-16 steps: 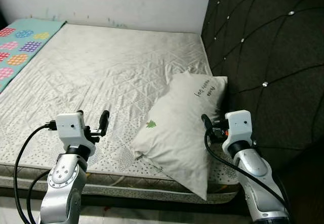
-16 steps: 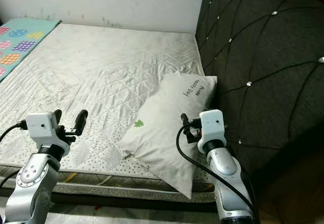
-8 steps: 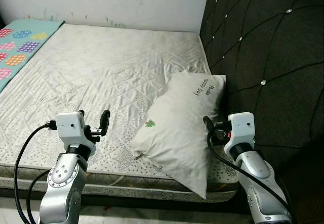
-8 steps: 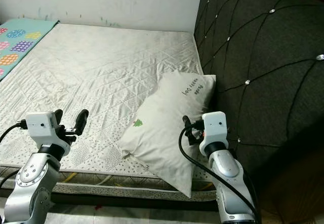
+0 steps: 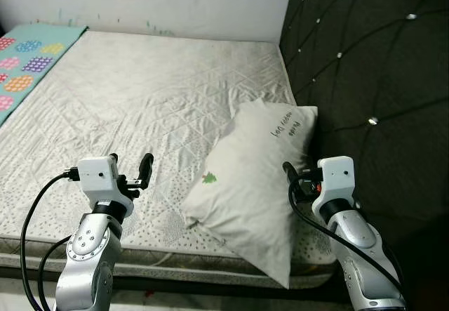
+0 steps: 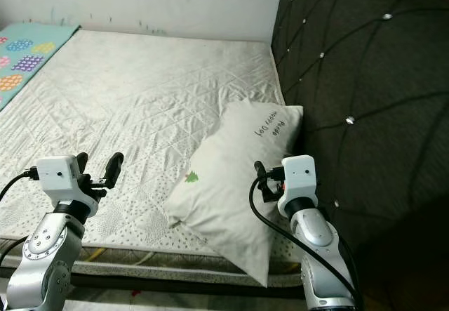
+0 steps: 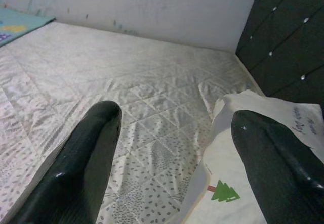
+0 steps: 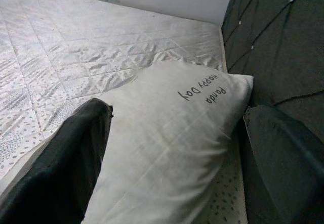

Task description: Clean up the room

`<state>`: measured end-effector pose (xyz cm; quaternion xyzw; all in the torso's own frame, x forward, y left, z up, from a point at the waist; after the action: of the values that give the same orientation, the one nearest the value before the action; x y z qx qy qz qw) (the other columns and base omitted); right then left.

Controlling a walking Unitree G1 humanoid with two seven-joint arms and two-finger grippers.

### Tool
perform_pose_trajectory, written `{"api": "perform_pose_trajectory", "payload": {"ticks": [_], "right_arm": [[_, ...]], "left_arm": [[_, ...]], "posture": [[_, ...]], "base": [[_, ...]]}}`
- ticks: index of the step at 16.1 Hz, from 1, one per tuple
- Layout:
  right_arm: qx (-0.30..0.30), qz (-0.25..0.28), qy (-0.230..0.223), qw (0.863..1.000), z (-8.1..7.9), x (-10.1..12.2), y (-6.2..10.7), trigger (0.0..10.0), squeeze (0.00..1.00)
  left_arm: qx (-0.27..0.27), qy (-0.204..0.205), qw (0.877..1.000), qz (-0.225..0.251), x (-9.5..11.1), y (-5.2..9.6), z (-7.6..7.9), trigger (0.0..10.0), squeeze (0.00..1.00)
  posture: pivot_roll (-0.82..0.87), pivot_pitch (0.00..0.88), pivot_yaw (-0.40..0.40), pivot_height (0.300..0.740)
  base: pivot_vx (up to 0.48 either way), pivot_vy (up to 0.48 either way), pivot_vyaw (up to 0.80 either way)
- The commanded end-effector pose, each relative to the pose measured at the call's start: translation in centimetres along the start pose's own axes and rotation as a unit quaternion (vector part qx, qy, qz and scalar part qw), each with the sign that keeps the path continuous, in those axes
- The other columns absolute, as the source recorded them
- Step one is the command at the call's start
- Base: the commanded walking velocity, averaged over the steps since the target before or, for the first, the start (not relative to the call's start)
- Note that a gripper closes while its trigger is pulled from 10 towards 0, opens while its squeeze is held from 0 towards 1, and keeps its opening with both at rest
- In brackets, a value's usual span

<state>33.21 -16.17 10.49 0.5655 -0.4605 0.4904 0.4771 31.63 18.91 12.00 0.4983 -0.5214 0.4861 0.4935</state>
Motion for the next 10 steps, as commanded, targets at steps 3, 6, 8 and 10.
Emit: {"api": "perform_pose_trajectory", "payload": {"ticks": [3, 6, 8, 10], "right_arm": [[-0.004, 0.005, -0.009, 1.0, 0.24, 0.52, -0.07, 10.0, 0.0], [-0.003, 0.006, -0.004, 1.0, 0.21, 0.55, -0.12, 10.0, 0.0], [-0.003, 0.006, -0.005, 1.0, 0.21, 0.54, -0.13, 10.0, 0.0], [-0.004, 0.006, -0.005, 1.0, 0.25, 0.52, -0.13, 10.0, 0.0]], "left_arm": [[-0.006, -0.002, 1.0, 0.0, 0.29, -0.1, 0.19, 10.0, 0.0], [-0.007, -0.003, 1.0, 0.002, 0.35, -0.15, 0.19, 10.0, 0.0], [-0.008, -0.001, 1.0, 0.0, 0.29, -0.18, 0.21, 10.0, 0.0], [-0.01, -0.002, 1.0, 0.001, 0.3, -0.2, 0.26, 10.0, 0.0]], "posture": [[-0.08, 0.065, -0.029, 0.74], [-0.08, 0.065, -0.028, 0.74], [-0.08, 0.065, -0.028, 0.74], [-0.08, 0.065, -0.028, 0.74]], "base": [[0.261, 0.0, 0.0], [0.0, 0.0, 0.0], [0.0, 0.0, 0.0], [0.0, 0.0, 0.0]]}}
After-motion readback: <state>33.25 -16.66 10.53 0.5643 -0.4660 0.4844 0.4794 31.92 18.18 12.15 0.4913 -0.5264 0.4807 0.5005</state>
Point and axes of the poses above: a point about 5 cm out from each wrist's last joint towards the gripper, its own y axis pointing back from the gripper into the wrist, its own x axis along the axis of the wrist's last joint, z = x × y, the point moved 5 cm from there along -y, pointing out of the wrist towards the gripper, and after that the axes turned 9 degrees about -y, right-handed, at the moved point
